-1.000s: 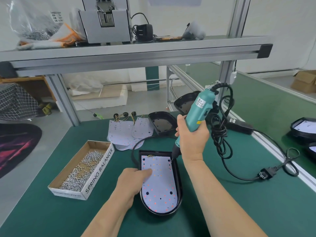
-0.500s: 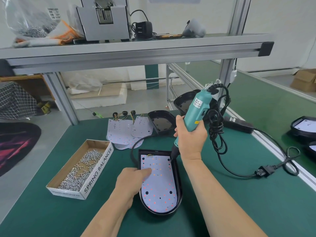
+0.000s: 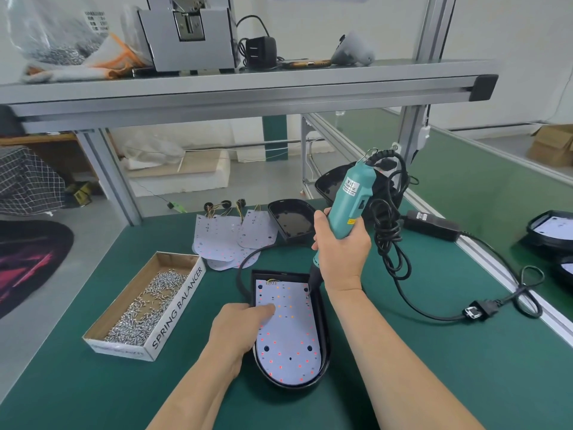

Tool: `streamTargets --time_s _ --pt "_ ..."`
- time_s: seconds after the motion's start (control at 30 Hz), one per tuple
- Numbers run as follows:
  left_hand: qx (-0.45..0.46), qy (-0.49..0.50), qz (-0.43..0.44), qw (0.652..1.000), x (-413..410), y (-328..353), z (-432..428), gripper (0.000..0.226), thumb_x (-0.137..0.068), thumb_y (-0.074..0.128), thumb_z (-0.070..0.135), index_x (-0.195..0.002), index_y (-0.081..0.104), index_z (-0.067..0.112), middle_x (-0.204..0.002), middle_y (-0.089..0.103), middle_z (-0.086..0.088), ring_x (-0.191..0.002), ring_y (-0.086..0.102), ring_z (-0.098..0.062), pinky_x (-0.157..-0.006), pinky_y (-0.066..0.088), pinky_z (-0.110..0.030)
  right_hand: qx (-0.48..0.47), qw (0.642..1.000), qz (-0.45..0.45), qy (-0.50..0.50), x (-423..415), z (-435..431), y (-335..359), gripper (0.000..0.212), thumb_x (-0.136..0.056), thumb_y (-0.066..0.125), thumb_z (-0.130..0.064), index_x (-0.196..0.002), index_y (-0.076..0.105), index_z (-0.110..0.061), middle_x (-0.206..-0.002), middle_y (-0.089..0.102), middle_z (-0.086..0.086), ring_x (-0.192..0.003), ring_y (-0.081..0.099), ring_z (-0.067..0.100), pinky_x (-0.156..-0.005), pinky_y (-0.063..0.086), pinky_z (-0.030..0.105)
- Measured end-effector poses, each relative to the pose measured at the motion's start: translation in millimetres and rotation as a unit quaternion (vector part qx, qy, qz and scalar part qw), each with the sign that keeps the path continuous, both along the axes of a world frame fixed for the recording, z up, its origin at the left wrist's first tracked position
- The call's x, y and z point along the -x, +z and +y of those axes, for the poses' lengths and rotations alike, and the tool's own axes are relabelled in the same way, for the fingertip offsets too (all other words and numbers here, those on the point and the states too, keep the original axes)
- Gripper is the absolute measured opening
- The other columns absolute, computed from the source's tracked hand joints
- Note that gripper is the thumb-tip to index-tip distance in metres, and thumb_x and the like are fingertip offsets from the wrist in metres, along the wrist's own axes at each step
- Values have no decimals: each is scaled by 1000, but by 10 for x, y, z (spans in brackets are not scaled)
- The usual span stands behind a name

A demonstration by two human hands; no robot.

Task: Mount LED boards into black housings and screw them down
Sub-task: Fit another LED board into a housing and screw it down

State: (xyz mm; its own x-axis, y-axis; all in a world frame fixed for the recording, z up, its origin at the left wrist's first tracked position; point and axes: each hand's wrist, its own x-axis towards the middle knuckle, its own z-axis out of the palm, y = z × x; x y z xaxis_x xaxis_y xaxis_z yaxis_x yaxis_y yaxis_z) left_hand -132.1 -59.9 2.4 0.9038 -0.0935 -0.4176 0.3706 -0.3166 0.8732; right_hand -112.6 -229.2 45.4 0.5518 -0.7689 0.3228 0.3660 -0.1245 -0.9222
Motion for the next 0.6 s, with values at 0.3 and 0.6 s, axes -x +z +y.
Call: streamTargets --time_s 0.3,0.6 --pt "3 -1 4 1000 -18 -13 8 52 -55 73 38 -88 74 -3 -84 77 -13 -90 73 -38 -91 56 -52 -44 999 27 -4 -71 -51 -86 26 -85 73 -23 -76 50 -15 -58 53 5 -41 52 16 -44 46 28" --pt "-1 7 19 1000 -1 42 -8 50 -54 72 36 -86 74 -3 -83 77 -12 -90 73 -37 -89 56 -49 -39 998 -13 39 55 -56 -14 18 -85 75 -23 -83 58 -16 -62 58 -3 -47 54 17 -50 48 25"
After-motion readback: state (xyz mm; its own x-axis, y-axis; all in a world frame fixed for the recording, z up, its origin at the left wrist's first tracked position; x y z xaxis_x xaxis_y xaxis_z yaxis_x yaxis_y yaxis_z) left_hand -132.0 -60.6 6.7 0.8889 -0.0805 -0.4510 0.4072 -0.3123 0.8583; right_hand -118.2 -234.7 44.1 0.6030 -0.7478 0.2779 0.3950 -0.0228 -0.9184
